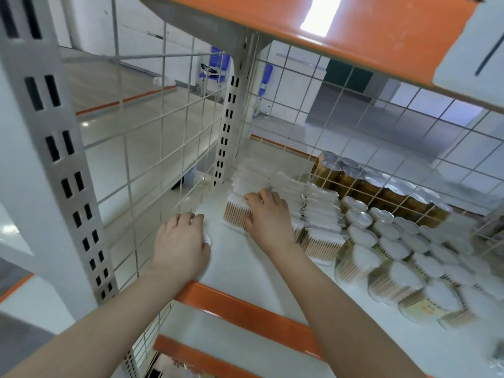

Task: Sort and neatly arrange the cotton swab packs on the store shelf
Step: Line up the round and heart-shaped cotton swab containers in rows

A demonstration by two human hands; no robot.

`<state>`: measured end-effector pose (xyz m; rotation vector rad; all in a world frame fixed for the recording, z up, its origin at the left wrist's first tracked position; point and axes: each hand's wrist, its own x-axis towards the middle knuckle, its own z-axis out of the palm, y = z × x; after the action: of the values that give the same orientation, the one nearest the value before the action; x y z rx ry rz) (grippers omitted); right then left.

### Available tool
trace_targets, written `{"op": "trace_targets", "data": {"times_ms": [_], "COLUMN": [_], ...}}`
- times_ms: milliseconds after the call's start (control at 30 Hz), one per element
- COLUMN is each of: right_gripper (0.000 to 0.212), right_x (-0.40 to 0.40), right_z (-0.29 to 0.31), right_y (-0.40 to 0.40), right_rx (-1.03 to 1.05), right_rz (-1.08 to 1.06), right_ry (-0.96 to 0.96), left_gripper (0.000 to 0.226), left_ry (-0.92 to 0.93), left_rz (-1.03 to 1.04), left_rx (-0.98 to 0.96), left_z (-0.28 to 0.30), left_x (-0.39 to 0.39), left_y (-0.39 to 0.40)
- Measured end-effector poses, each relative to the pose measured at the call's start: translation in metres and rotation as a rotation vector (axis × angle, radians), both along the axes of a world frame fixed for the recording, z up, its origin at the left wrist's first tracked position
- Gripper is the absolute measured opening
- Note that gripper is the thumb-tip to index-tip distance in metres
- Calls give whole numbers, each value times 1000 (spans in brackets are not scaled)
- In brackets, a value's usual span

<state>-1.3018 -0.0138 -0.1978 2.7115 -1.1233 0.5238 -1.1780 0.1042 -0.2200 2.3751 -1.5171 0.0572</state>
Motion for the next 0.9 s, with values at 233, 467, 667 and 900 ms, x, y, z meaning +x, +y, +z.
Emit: {"op": "trace_targets", "data": {"times_ms": [233, 467, 667, 900], "right_gripper": [34, 25, 25, 30], "right_x": [-15, -37, -58, -80], "right_z": [-1, -2, -5, -11], "right_y": [13, 27, 38, 52], "right_rx": [-71, -95, -54, -29], "right_rz": [28, 24, 11, -21], "right_ry": [-192, -228, -256, -275], "left_gripper": [53, 65, 39, 29], "left_ry": [-2, 54, 22, 69], "left_rz": [111, 42, -24, -86], "left_rx": [160, 158, 139, 95], "left_z": [1, 3, 7, 9], "left_x": [-1, -11, -26, -40], "left_y": [12, 22, 21, 20]}}
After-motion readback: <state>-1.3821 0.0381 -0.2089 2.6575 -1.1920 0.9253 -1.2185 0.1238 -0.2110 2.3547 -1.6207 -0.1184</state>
